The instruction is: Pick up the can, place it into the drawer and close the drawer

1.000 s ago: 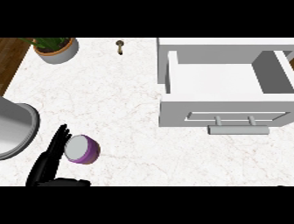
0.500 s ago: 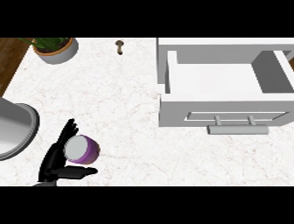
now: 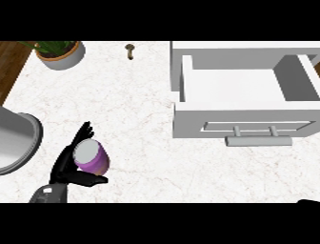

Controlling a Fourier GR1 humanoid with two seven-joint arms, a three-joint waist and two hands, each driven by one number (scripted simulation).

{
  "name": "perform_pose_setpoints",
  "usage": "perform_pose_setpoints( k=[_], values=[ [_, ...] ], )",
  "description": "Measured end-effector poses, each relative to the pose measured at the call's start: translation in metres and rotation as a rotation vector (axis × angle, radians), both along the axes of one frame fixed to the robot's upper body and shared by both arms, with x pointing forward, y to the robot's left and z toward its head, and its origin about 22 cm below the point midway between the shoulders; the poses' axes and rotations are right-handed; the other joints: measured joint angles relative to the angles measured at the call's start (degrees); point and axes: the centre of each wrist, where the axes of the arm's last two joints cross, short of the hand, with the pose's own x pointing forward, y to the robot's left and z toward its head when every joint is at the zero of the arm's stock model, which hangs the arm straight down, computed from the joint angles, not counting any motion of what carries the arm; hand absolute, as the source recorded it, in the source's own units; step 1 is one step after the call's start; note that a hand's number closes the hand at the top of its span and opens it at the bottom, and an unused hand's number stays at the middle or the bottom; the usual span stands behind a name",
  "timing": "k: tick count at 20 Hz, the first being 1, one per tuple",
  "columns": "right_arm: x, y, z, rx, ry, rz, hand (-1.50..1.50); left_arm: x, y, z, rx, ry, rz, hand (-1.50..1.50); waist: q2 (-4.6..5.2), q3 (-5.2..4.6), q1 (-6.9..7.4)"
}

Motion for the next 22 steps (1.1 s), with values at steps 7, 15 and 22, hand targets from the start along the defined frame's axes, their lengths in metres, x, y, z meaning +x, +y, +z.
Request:
perform_pose_setpoints(
  k=[7, 15, 22],
  values=[
    [-0.003, -0.001, 0.0, 0.005, -0.004, -0.007, -1.5, 0.009, -0.019, 0.002, -0.063, -0.006, -0.085, 1.5, -0.06, 0.02, 0.15],
    [0.006, -0.005, 0.002, -0.004, -0.01, -0.02, -1.5, 0.034, -0.04, 0.01, -0.104, -0.05, -0.081, 1.5, 0.03, -0.06, 0.03],
    [0.006, -0.002, 0.003, -0.018, -0.023, -0.017, -1.5, 0.08, -0.069, 0.035, -0.117, -0.091, 0.122, 1.5, 0.17, -0.09, -0.42]
  ],
)
